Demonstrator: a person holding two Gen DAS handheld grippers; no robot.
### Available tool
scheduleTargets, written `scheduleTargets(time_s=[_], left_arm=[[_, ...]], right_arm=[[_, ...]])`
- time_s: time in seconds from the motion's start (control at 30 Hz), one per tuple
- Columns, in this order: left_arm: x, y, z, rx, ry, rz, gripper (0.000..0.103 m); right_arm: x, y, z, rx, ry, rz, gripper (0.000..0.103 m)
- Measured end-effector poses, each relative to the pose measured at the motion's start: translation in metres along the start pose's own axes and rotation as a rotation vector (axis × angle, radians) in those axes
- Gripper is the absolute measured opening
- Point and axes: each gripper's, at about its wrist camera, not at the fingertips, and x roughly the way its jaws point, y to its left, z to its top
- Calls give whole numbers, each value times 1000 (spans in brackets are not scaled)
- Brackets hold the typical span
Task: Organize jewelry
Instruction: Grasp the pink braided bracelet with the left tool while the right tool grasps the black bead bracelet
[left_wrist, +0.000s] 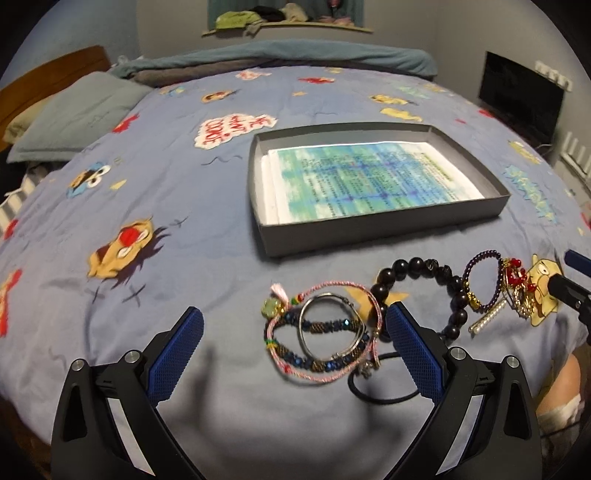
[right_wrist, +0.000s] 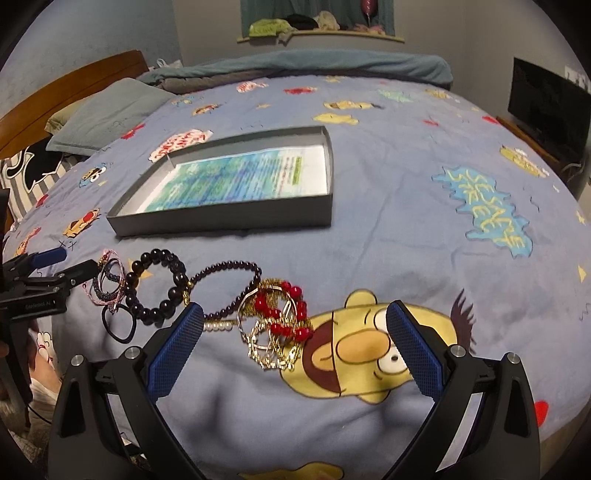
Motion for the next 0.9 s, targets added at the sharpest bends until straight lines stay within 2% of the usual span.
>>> scheduleTargets(time_s=[0.1,0.33,0.5,0.67,0.73,0.8,0.9], left_arm=[[8,3,-1,43,4,23,98],[13,25,-9,12,3,-54,98],[18,34,-11,16,7,-43,95],[23,31,-7,31,2,-74,93],[26,26,-4,52,-7,-82,89],[27,23,-2,63,-12,-104,77],[30,17,2,89,-15,-125,70]], right_arm=[[2,1,0,-34,-13,-16,98],[7,2,2,-51,1,6,97],[9,7,2,-60,3,20,97],[15,12,4,-65,13,32,96],[17,17,6,-75,18,40,91],[19,21,8,-87,18,47,88],[25,29,12,-113,19,56,79]])
